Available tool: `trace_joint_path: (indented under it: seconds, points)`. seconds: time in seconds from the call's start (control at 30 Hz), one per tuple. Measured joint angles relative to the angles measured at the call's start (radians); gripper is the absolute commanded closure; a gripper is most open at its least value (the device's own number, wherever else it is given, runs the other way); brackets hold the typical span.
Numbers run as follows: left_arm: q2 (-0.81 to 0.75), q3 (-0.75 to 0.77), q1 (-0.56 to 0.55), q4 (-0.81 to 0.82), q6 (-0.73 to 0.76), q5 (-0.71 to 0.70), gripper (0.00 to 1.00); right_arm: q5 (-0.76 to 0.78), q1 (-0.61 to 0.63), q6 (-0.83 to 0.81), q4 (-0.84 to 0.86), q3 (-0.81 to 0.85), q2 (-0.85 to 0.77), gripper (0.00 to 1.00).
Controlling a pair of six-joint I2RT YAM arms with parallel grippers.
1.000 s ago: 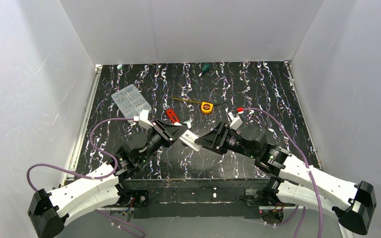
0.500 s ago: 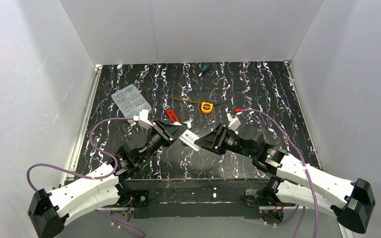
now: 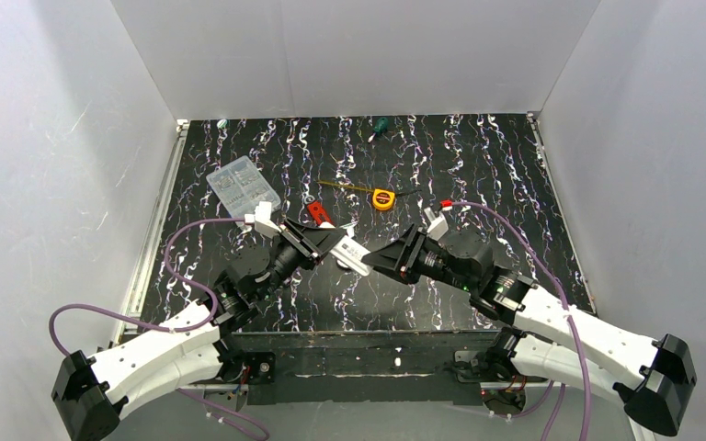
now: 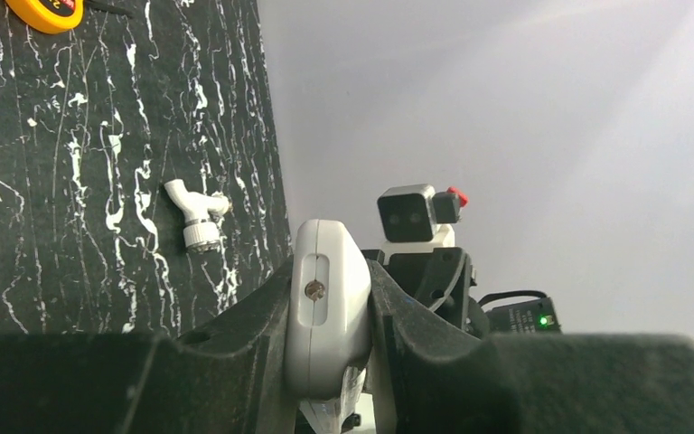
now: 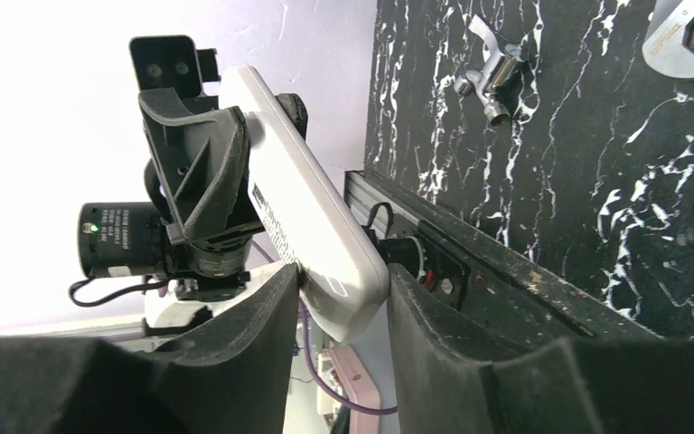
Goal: Load the batteries into the remote control
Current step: Load the battery cover into the remote control, then turn over the remote control at the center of the board.
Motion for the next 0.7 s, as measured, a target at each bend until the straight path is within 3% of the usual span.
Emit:
trace_joint_path:
  seconds: [0.2, 0.7]
  points:
    - [0.006, 0.000, -0.007, -0.005, 0.005, 0.017, 1.00, 0.005, 0.001, -0.019, 0.026, -0.026, -0.001, 0.30]
    - [0.006, 0.000, -0.008, -0.003, 0.003, 0.025, 1.00, 0.047, 0.001, 0.033, 0.292, -0.182, -0.064, 0.28]
